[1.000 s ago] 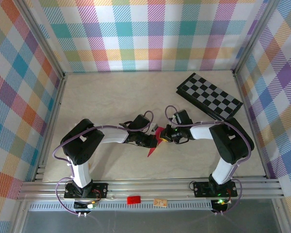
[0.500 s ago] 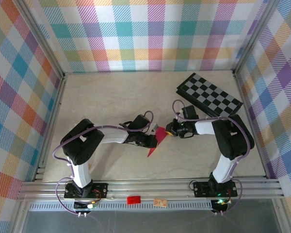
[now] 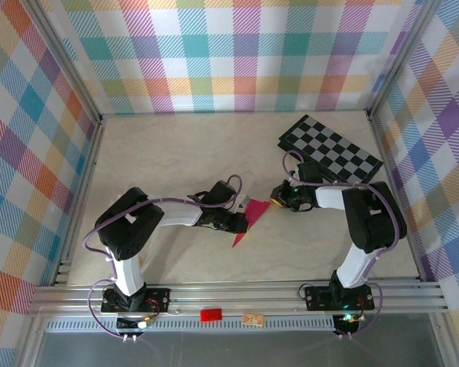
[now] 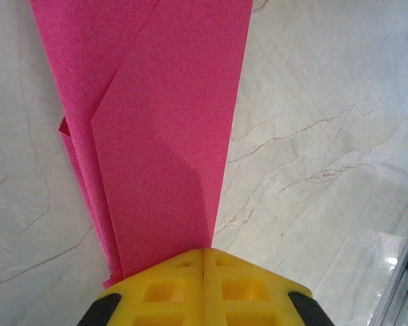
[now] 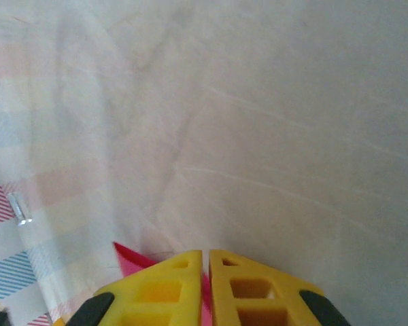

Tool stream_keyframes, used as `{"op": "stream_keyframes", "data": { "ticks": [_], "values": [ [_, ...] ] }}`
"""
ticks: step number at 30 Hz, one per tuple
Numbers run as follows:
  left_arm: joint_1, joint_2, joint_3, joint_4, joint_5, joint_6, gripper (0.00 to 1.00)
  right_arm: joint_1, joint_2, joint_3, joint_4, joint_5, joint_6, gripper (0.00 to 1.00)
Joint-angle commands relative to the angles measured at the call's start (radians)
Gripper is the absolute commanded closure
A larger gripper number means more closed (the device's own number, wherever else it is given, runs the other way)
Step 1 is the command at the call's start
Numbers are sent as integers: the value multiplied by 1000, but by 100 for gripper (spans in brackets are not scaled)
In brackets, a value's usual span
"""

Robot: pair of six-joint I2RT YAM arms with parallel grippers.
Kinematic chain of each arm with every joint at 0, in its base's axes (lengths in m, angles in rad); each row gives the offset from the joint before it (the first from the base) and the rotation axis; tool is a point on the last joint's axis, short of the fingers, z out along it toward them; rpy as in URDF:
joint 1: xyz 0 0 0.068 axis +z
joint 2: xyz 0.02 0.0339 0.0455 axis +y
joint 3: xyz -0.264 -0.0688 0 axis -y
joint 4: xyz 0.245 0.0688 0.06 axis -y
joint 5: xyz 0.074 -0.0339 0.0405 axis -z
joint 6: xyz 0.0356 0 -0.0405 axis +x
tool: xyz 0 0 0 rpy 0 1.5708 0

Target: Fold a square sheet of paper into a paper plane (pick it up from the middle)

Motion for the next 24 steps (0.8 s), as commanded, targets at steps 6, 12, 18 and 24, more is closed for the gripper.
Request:
{"op": "stream_keyframes", "data": {
  "ticks": [6,12,18,24],
  "values": [
    [7,53,-66,-192,-67,3,100,37,-126,-86,101,-70,54,84],
    [7,48,-44,-193,-55,-6,100,112,-62,-99,141,-86,75,86],
    [7,7,-4,-228,-26,-14,98,110,31,-74,34,-10,24,92],
    [7,-58,71,-267,13,-25,91,110,37,-100,26,4,20,94]
  ]
}}
